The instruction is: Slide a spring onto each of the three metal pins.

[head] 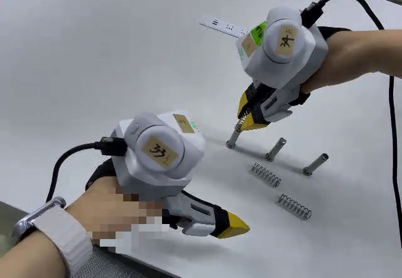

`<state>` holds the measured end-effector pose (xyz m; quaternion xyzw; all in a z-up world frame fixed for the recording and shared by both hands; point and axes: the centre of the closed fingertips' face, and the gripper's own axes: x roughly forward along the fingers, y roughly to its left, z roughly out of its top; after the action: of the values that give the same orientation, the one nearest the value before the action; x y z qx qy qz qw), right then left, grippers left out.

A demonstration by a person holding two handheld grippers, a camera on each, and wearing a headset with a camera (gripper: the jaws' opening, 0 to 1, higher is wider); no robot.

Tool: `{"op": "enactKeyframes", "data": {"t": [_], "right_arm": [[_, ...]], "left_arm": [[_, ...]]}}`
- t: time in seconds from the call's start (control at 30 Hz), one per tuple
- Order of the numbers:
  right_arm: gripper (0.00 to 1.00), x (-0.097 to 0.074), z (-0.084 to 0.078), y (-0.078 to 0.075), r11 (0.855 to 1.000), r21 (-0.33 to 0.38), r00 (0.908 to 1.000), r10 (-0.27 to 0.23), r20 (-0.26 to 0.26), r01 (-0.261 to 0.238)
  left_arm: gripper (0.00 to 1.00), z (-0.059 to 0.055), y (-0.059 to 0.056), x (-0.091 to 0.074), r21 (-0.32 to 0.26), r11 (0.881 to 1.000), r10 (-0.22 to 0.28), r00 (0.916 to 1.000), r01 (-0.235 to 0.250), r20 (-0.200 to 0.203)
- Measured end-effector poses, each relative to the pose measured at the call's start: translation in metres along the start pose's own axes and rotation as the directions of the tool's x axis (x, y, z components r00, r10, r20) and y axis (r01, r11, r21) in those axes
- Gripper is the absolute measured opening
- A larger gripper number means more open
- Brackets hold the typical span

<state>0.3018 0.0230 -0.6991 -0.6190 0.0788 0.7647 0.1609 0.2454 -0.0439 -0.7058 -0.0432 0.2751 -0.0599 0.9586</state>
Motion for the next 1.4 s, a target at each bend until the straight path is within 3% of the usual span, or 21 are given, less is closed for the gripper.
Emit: {"op": "enactKeyframes", "data": {"t": [0.57, 1.17, 1.4], "right_arm": [[0.13, 0.029, -0.006, 0.003, 1.000, 0.009, 0.9995, 0.018, -0.025, -0.018], [0.13, 0.036, -0.007, 0.004, 1.000, 0.029, 0.9999, -0.006, -0.009, 0.006], [0.34, 0.032, 0.001, 0.002, 0.999, 0.045, 0.9983, -0.026, 0.053, 0.024]], "left_arm": [[1.00, 0.000, -0.002, 0.002, 0.001, 1.000, -0.013, 0.9999, 0.013, -0.005], [1.00, -0.001, -0.003, 0.002, -0.005, 1.000, -0.022, 0.9998, 0.022, -0.002], [1.00, -0.002, -0.003, 0.002, -0.009, 1.000, -0.023, 0.9997, 0.023, -0.004]]}}
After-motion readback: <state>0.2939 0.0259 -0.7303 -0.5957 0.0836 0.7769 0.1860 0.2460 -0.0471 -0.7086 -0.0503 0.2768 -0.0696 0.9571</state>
